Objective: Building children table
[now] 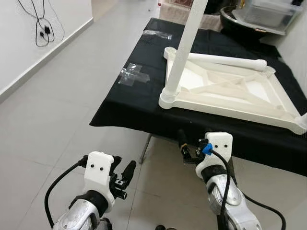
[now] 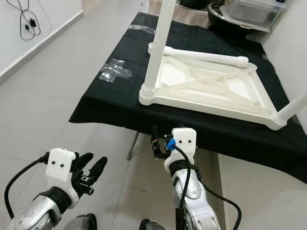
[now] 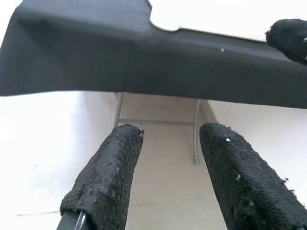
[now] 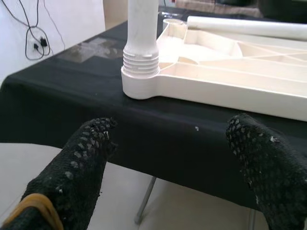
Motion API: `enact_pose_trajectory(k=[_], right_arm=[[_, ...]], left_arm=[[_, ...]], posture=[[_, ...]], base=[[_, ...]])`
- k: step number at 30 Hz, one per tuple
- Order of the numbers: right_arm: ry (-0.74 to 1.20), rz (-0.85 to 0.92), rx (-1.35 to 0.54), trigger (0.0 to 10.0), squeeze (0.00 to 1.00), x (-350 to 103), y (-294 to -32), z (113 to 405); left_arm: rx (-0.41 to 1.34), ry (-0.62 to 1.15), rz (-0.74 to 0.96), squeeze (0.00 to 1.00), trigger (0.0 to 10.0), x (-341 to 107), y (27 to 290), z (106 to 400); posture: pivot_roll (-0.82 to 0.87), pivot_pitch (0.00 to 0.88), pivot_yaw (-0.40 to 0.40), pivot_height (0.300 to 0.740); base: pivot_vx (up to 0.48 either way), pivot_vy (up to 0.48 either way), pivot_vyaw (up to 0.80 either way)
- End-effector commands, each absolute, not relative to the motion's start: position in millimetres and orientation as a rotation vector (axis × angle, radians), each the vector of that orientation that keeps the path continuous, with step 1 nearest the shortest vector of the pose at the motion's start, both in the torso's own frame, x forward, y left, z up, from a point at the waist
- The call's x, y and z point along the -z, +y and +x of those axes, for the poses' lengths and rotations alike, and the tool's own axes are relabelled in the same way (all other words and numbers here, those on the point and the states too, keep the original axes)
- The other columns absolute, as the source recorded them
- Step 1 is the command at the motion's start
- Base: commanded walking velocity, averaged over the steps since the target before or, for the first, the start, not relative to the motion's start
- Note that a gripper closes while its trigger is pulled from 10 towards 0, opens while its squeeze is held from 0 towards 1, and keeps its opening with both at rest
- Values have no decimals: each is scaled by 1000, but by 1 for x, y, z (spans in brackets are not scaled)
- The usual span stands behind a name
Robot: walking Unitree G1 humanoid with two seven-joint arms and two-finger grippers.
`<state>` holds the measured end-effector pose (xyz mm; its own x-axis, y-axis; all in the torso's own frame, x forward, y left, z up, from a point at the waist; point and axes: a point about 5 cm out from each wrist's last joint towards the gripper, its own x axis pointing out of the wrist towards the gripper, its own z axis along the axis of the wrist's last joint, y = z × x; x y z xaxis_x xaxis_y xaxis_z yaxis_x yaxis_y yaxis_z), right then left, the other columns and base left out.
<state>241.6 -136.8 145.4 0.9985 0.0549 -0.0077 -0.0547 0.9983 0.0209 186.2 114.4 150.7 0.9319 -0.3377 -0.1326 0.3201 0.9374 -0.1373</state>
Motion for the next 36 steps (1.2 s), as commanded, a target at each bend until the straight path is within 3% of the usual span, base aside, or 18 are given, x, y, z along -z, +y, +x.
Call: enact_pose_trajectory(k=[1, 23, 36], right_arm=[[41, 25, -53, 10000, 0, -139, -136, 237], [82, 16, -101, 10000, 0, -137, -132, 227], [96, -33, -195, 10000, 0, -128, -122, 227]], left_arm=[[342, 188, -105, 0, 10000, -142, 112, 185], [320, 204, -76, 0, 10000, -134, 111, 188], [277, 184, -32, 0, 10000, -125, 102, 195]], posture=[[131, 100, -114, 740], [117, 90, -101, 740], [109, 33, -112, 740]], base=[[-259, 0, 0], [-247, 0, 0], [0, 0, -729]])
